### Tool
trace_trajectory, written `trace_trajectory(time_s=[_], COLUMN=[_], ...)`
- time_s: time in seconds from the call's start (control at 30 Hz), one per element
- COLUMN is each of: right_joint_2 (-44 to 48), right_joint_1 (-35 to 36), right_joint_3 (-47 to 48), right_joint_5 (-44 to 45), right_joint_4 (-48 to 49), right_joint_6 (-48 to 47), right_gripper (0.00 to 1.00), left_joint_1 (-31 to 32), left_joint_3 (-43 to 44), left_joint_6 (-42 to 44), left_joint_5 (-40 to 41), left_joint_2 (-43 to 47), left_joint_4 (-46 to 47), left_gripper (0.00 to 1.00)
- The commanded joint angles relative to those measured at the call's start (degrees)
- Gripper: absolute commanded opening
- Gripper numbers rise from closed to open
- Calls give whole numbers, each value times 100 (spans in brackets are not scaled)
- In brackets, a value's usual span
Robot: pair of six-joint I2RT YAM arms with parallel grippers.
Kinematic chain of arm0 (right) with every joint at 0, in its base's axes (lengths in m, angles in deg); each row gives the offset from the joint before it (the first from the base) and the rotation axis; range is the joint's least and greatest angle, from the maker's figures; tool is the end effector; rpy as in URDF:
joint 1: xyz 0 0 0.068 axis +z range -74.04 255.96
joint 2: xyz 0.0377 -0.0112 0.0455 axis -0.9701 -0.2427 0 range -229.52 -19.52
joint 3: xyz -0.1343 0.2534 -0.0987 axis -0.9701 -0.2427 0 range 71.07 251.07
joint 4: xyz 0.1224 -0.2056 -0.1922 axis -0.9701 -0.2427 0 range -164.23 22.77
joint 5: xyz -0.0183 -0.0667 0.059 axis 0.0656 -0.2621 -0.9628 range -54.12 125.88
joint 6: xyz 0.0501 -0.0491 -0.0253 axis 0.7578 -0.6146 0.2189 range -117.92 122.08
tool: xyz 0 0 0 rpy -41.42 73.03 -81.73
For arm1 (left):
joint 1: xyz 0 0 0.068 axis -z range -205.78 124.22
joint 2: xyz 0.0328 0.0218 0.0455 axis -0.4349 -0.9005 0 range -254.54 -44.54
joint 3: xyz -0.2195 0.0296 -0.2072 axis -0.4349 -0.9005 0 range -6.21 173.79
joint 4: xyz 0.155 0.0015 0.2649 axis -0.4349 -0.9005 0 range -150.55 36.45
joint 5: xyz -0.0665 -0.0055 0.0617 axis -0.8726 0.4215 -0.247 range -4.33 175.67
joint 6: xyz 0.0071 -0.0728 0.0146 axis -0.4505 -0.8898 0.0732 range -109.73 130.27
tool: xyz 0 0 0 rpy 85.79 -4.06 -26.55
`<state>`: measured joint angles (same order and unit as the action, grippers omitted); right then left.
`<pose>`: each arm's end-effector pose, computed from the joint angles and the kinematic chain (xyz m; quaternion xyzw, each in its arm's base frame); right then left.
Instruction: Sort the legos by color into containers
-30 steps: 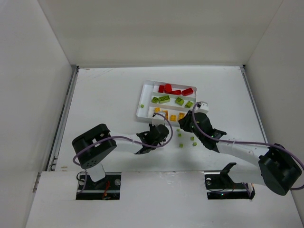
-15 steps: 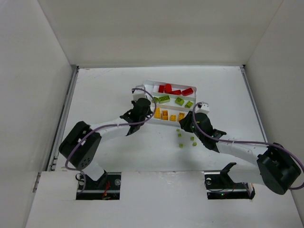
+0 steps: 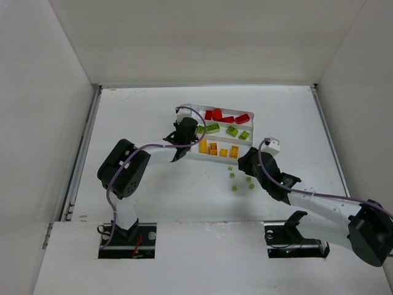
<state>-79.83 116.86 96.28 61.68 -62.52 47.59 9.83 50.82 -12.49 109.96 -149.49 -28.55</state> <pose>0.2146 0.1498 0.1847 0.1449 0.8407 0.1905 0.4857 0.3873 -0.2457 0.1706 -0.0244 0.8228 -0.1103 0.5570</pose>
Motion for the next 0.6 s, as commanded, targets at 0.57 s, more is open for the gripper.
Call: trace_trajectory(time_s=[0.57], right_joint_2=[-506], right_joint_1=[-1563], right_joint_3=[264], right_joint_5=[-197], right_joint_4=[-1077], right_joint_6=[906], right_gripper=[33], left_joint_1=[414], left_joint_3=[-1158], left_joint_6=[-430], left_joint_5=[-74], left_joint_2=[1388], left_joint_4=[480], left_gripper=[39])
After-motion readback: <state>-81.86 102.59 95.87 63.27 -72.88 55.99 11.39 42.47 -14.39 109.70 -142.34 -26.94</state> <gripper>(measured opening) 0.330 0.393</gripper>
